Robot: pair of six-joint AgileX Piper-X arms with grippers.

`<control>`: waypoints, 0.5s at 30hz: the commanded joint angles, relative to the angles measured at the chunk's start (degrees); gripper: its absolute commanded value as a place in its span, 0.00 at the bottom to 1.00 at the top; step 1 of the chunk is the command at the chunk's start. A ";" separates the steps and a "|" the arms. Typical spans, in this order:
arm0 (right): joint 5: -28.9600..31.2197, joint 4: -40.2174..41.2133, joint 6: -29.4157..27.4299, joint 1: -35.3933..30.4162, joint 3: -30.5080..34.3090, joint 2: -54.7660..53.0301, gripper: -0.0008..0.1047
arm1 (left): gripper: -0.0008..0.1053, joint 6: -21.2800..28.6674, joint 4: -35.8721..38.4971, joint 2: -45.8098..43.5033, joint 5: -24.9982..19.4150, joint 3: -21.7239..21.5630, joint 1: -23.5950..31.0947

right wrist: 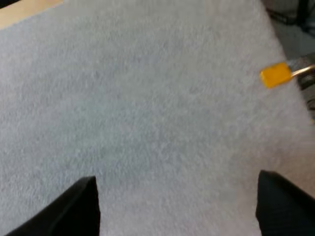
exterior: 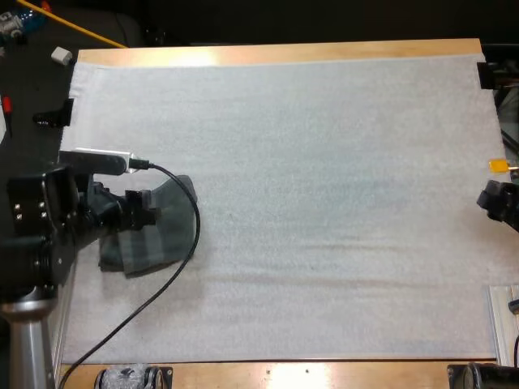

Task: Pick towel from pile, fold and stack

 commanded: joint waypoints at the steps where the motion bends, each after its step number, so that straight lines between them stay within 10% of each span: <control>1: -0.08 0.96 -2.10 -0.54 -0.15 -2.42 0.62 | 0.57 0.21 0.20 -1.81 -0.10 -0.17 -0.19; 15: 0.32 5.05 -7.45 0.79 -0.35 -16.98 0.62 | 0.57 2.10 0.75 -17.69 -3.25 0.85 -4.04</control>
